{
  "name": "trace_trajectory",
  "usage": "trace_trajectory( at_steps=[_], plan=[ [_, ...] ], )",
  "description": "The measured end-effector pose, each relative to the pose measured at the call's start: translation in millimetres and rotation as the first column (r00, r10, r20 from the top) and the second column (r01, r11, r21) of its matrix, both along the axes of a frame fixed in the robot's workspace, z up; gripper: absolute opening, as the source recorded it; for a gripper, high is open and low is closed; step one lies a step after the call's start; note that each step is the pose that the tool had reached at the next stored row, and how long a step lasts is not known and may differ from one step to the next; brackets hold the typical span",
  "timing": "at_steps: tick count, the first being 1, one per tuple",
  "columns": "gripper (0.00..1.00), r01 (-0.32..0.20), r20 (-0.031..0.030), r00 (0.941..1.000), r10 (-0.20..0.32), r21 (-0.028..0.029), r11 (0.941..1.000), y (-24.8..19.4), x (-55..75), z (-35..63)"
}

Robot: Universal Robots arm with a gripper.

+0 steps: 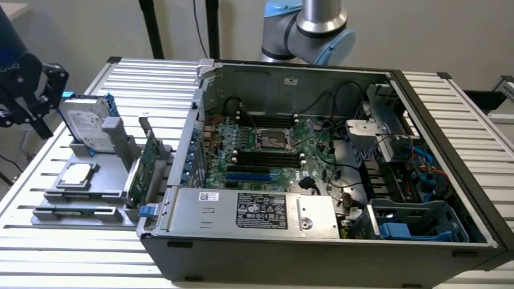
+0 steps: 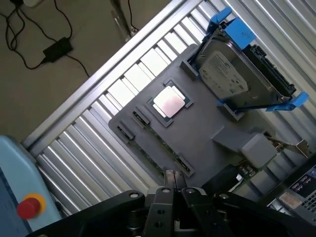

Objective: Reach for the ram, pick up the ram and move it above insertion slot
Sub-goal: 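Pick up the ram and move it above insertion slot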

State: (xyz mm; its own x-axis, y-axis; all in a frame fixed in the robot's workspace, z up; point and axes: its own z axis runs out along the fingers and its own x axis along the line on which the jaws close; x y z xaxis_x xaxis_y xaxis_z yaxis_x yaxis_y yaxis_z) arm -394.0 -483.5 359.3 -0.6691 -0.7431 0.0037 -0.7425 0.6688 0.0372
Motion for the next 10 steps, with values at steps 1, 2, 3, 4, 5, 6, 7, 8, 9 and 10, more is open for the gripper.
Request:
trace_trajectory(
  at_steps=[1, 2, 3, 4, 5, 6, 7, 8, 9, 10],
  plan=[
    [0.11, -0.018, -0.0001, 0.9998, 0.018, -0.0004, 0.9998, 0.0, -0.2, 0.1],
    [0.11, -0.035, -0.0001, 0.9994, 0.035, -0.0007, 0.9994, 0.0, -0.3, 0.1],
    [0.11, -0.052, 0.0000, 0.9986, 0.052, -0.0010, 0.9986, 0.0, -0.5, 0.0],
    [0.11, -0.070, 0.0000, 0.9976, 0.070, -0.0012, 0.9976, 0.0, -0.6, 0.0],
    [0.11, -0.087, 0.0000, 0.9962, 0.087, -0.0015, 0.9962, 0.0, -0.7, 0.1],
    [0.11, -0.105, 0.0000, 0.9944, 0.105, -0.0017, 0.9944, 0.0, -0.8, 0.1],
    [0.11, -0.123, -0.0001, 0.9924, 0.123, -0.0019, 0.9924, 0.0, -0.9, 0.1],
    [0.11, -0.142, -0.0001, 0.9899, 0.142, -0.0022, 0.9899, 0.0, -1.0, 0.1],
    [0.11, -0.160, -0.0001, 0.9871, 0.160, -0.0023, 0.9870, 0.0, -1.1, 0.1],
    [0.11, -0.178, -0.0001, 0.9840, 0.178, -0.0024, 0.9840, 0.0, -1.2, 0.1]
  ],
)
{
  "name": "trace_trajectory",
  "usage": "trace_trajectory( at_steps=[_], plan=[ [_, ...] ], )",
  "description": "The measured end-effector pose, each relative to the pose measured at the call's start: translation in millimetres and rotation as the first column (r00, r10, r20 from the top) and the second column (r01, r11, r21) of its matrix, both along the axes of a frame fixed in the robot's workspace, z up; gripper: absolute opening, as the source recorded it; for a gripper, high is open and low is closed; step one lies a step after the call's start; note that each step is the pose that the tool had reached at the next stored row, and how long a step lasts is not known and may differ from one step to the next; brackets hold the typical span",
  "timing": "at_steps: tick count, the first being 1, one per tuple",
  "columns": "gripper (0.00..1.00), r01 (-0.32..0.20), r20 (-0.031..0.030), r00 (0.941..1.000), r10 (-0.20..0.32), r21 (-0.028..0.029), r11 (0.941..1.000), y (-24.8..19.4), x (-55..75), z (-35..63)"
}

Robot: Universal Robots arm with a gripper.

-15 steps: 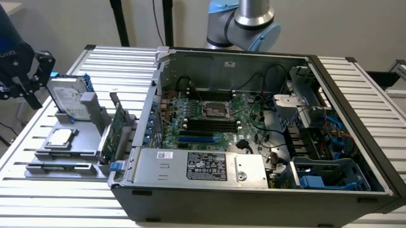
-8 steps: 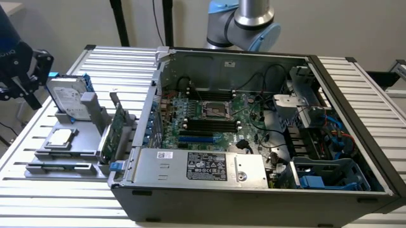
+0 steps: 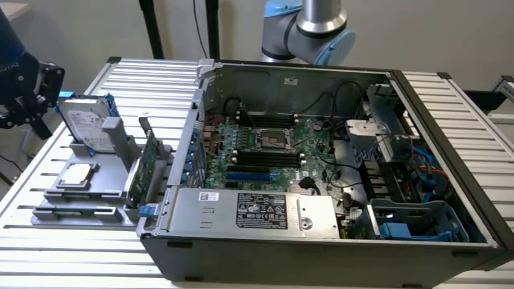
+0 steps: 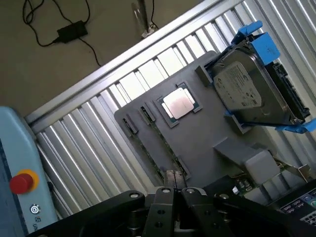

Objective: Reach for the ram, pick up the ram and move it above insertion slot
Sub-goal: 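Pick up the ram and move it above insertion slot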

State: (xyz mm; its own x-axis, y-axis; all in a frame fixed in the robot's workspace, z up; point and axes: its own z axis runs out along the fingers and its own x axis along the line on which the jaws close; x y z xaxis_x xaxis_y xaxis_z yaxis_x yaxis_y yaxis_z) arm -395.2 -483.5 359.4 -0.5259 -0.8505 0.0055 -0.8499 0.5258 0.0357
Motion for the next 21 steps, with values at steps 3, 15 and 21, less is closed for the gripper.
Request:
trace_trajectory(
  at_steps=[3, 15, 21],
  plan=[
    [0.11, -0.052, 0.0002, 0.9987, 0.052, 0.0000, 0.9987, 0.1, -0.6, -0.1],
    [0.11, -0.252, 0.0003, 0.9676, 0.252, -0.0002, 0.9676, 0.0, -2.6, 0.0],
    [0.11, -0.356, 0.0003, 0.9346, 0.356, -0.0002, 0.9346, 0.0, -2.5, 0.0]
  ],
)
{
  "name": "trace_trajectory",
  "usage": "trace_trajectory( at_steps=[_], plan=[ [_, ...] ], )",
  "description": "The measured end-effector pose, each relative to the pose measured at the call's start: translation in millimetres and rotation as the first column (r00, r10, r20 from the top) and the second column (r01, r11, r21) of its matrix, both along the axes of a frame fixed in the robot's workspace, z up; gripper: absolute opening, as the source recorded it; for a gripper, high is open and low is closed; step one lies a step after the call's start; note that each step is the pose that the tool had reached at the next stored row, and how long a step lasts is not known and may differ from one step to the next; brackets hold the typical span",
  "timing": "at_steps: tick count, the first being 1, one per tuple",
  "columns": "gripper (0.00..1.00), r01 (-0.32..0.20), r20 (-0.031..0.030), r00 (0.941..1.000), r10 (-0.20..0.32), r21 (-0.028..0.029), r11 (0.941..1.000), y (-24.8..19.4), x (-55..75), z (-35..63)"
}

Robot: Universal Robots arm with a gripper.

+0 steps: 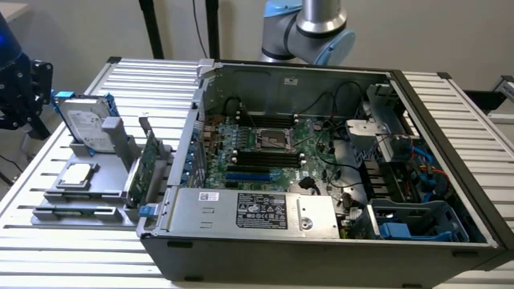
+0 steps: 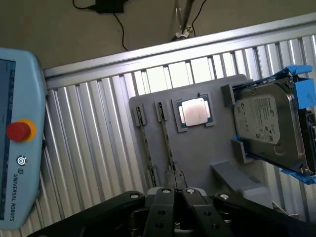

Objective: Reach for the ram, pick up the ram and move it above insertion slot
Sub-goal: 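Pick up the ram and move it above insertion slot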

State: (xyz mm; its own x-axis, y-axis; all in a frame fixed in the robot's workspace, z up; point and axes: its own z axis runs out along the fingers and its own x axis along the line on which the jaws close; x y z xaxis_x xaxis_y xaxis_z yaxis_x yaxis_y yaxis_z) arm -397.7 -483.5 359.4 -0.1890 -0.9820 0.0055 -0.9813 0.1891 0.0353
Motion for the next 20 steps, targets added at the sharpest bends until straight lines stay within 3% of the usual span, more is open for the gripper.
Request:
trace_trajectory(
  at_steps=[4, 7, 11, 15, 17, 20],
  plan=[
    [0.11, -0.072, 0.0000, 0.9974, 0.072, 0.0000, 0.9974, 0.0, 0.0, 0.0],
    [0.11, -0.127, 0.0000, 0.9919, 0.127, 0.0000, 0.9919, 0.0, 0.0, 0.0],
    [0.11, -0.199, 0.0000, 0.9800, 0.199, 0.0000, 0.9800, 0.0, 0.0, 0.0],
    [0.11, -0.270, 0.0000, 0.9630, 0.270, 0.0002, 0.9630, 0.0, 0.0, 0.0],
    [0.11, -0.293, 0.0010, 0.9562, 0.293, 0.0037, 0.9562, 0.1, 0.0, 0.1],
    [0.12, -0.302, 0.0058, 0.9534, 0.302, 0.0162, 0.9533, 0.0, 0.0, 0.0]
  ],
)
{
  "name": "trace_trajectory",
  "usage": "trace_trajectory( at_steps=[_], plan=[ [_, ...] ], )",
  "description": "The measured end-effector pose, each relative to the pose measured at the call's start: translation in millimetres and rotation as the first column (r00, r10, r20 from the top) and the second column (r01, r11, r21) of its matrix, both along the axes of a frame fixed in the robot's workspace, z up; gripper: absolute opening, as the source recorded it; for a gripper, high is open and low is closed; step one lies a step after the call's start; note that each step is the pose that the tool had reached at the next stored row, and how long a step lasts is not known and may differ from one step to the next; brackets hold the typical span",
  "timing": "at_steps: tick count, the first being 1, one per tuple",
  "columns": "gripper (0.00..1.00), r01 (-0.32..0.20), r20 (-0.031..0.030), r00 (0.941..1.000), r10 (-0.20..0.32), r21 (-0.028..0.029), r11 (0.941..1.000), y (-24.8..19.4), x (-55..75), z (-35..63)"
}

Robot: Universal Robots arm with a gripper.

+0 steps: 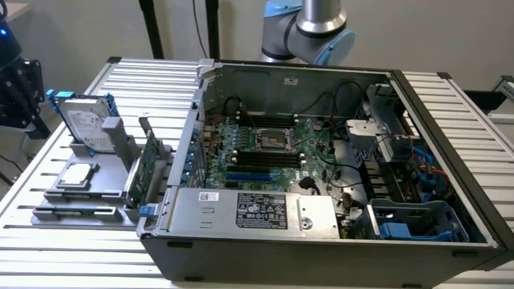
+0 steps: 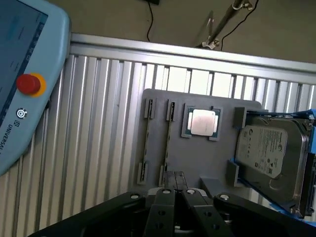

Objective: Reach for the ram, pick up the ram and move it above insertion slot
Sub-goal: 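Pick up the ram and move it above insertion slot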

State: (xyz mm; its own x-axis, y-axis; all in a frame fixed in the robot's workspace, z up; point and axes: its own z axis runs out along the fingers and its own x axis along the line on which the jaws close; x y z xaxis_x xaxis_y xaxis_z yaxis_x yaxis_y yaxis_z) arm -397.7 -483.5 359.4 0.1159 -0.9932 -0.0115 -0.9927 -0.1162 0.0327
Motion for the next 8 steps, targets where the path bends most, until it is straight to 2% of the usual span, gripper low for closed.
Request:
trace_trajectory(
  at_steps=[3, 4, 7, 8],
  plan=[
    [0.18, 0.000, 0.0024, 1.0000, 0.000, 0.0131, 0.9999, -0.1, 0.0, 0.0],
    [0.30, 0.000, 0.0028, 1.0000, 0.000, 0.0165, 0.9999, -0.3, 0.0, -0.1],
    [0.36, 0.001, 0.0031, 1.0000, -0.001, 0.0231, 0.9997, -1.3, 0.0, -1.2],
    [0.42, 0.004, 0.0033, 1.0000, -0.004, 0.0242, 0.9997, -1.5, 0.0, -2.1]
  ],
)
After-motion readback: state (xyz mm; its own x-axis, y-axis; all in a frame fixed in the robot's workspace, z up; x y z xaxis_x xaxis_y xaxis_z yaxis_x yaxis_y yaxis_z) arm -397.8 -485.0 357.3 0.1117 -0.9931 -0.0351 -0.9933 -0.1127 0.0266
